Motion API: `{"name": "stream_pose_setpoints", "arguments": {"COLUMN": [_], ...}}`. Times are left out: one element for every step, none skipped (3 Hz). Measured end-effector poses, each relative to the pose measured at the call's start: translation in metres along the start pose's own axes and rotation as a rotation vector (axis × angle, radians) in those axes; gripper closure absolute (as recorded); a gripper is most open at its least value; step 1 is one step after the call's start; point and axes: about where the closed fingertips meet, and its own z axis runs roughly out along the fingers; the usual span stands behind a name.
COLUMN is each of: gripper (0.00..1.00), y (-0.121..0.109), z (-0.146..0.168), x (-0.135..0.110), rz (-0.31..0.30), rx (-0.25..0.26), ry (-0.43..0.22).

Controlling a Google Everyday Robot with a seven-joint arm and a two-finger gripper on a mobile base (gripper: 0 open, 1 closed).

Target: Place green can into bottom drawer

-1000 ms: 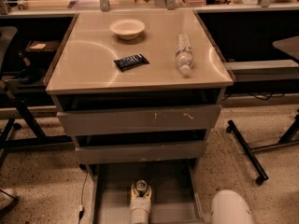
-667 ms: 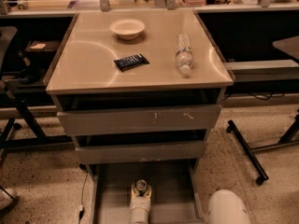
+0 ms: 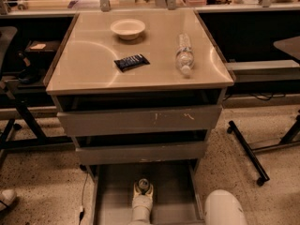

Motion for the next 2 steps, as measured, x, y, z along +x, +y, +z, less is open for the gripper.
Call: {"name": "stream_pose_setpoints", "arguments": {"gripper": [1.00, 0.82], "y": [0.0000, -0.0001], "z": [0.0001, 0.0001], "x": [0.0001, 0.0001], "rz": [0.000, 0.000], "rx": [0.000, 0.000], "ry": [0.000, 0.000]}}
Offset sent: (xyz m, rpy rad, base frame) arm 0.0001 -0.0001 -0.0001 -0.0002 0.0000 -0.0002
